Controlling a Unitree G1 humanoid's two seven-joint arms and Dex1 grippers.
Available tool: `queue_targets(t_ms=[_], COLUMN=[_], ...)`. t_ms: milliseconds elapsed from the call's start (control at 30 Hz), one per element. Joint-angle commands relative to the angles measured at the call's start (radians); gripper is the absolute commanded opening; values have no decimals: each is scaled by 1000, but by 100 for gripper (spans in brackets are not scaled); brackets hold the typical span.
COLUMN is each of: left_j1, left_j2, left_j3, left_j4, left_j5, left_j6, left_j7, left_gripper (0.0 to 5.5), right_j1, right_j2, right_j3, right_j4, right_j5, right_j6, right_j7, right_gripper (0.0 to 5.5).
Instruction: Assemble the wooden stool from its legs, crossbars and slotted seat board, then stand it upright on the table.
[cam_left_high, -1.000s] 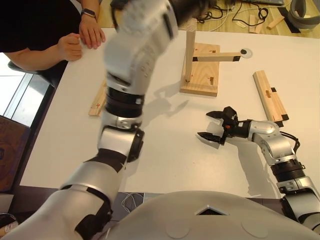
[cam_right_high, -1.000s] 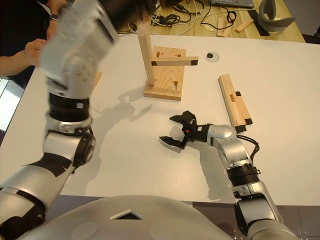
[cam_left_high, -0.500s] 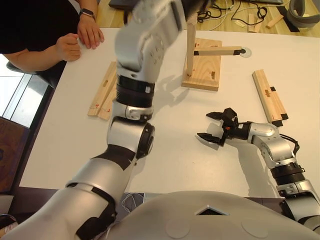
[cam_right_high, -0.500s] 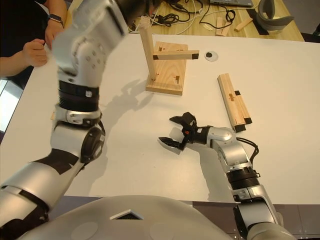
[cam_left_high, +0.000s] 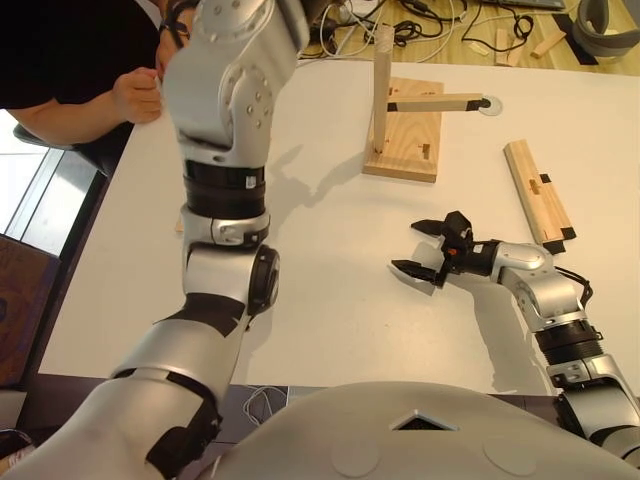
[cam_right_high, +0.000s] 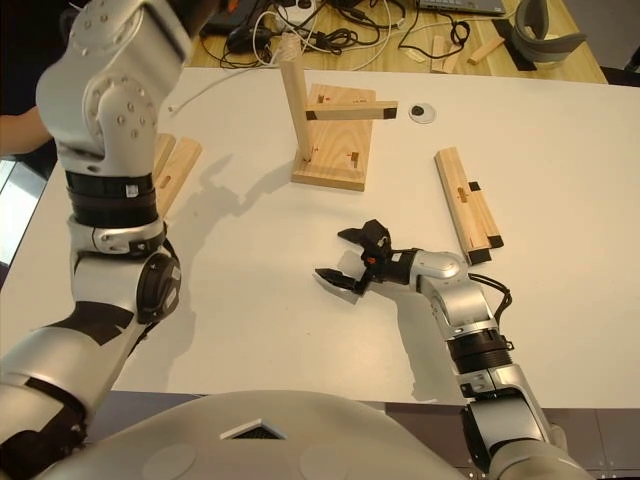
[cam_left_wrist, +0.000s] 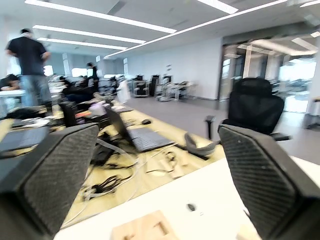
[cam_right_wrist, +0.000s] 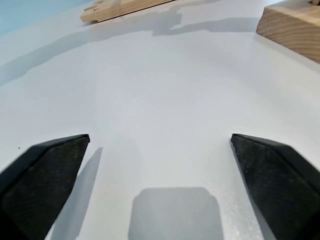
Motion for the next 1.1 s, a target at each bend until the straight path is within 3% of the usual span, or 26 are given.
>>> queue_targets(t_ms=[33, 433, 833, 1100], left_j1=[116, 360, 395, 467], left_j2=[31, 229, 208, 84], left_j3=[15, -32, -45, -24], left_j4=[-83, -277, -317, -317], left_j5=[20, -43, -92, -82], left_j6=[16, 136, 134, 22], left_j7=[19, -212, -234, -124], left_gripper=[440, 440, 440, 440], right_j1=[47, 67, 78, 67], right_j2=[-29, -52, -59, -61], right_j3=[13, 4, 2, -11], right_j4=[48, 23, 2, 5], right_j5=[-42, -39, -34, -31], right_j6=[47, 57, 68, 68], right_j7=[-12, -7, -12, -10], right_gripper=[540, 540, 540, 540])
